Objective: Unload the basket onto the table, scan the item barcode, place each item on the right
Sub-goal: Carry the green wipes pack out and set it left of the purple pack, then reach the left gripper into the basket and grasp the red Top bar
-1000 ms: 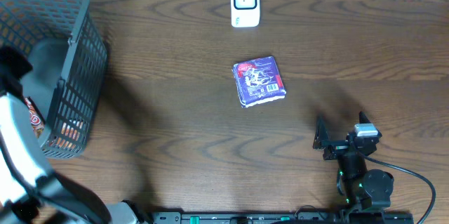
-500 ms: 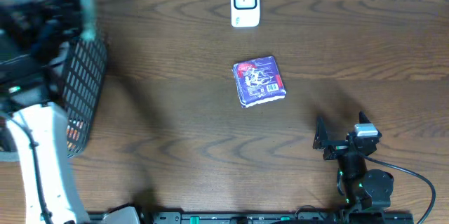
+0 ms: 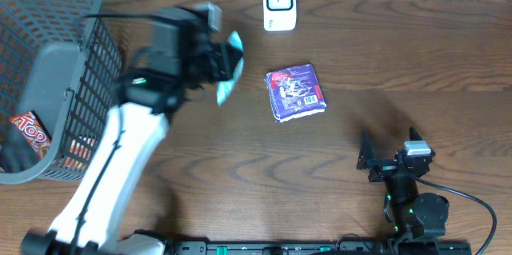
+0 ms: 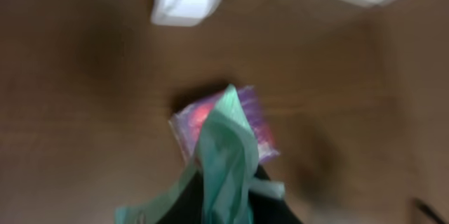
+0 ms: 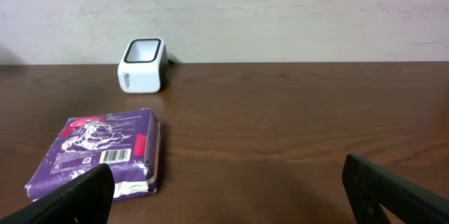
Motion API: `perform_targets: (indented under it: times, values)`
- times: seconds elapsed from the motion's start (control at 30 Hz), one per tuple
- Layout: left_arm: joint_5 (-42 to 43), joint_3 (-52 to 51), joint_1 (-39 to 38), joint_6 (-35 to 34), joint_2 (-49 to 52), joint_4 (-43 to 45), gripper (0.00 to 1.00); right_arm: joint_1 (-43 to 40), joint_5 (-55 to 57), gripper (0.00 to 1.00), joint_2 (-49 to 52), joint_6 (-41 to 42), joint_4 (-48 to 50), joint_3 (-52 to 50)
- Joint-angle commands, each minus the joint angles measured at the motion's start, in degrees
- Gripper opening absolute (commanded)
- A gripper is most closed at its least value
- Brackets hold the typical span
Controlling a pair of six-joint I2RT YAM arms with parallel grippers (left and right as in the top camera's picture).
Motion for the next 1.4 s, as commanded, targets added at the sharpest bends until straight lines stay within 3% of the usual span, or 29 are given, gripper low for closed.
perform_targets:
  times: [0.0, 0.1, 0.23, 0.27, 0.3, 0.33, 0.4, 0.43, 0.5, 0.73, 0.97, 1.13, 1.37]
  values:
    - [-22.3, 0.6, -4.6, -16.6, 5.2, -2.4, 0.07, -0.2, 0.5, 0.99, -0.3, -0.2, -0.2, -0.1]
    - [-24.7, 0.6, -8.1, -26.8, 10.6, -1.6, 0.08, -0.2, 0.5, 0.99, -0.3, -0.2, -0.2, -0.1]
    - [-24.6, 0.6, -11.3, -28.3, 17.0, 2.7, 0.08, -0.2, 0.5, 0.99, -0.3, -0.2, -0.2, -0.1]
    - [-24.6, 0.6, -12.1, -28.3, 18.4, 3.8, 0.13, -0.2, 0.5, 0.99, -0.3, -0.2, -0.2, -0.1]
    - [-24.6, 0.6, -12.8, -28.3, 19.7, 4.9, 0.27, -0.2, 0.5, 0.99, -0.3, -0.2, -0.2, -0.1]
    - [-24.6, 0.6, -13.3, -28.3, 20.6, 5.9, 0.48, -0.2, 0.5, 0.99, -0.3, -0.2, -0.2, -0.1]
    - [-24.7, 0.6, -13.8, -27.9, 21.4, 7.4, 0.74, -0.2, 0.5, 0.99, -0.3, -0.2, -0.2, -0.1]
    - [-24.7, 0.6, -13.8, -27.6, 21.4, 8.1, 0.84, -0.2, 0.5, 0.99, -0.3, -0.2, -0.2, -0.1]
    - [-24.7, 0.7, -13.3, -25.7, 20.7, 9.4, 0.94, -0.2, 0.5, 0.99, -0.3, -0.2, -0.2, -0.1]
    - [-24.7, 1.6, -8.8, -15.8, 10.9, 9.0, 0.99, -0.2, 0.5, 0.99, -0.3, -0.2, -0.2, -0.1]
    - [-25.7, 1.6, -1.0, 4.0, -5.6, 5.1, 0.99, -0.2, 0.5, 0.99, -0.3, -0.2, -0.2, -0.1]
    - [-33.7, 1.6, 10.0, 4.5, -15.1, -1.8, 1.0, -0.2, 0.5, 0.99, -0.3, -0.2, -0.2, -0.1]
    - [-33.7, 1.6, 29.3, 4.3, -19.4, -8.5, 1.0, -0.2, 0.5, 0.99, -0.3, -0.2, -0.2, -0.1]
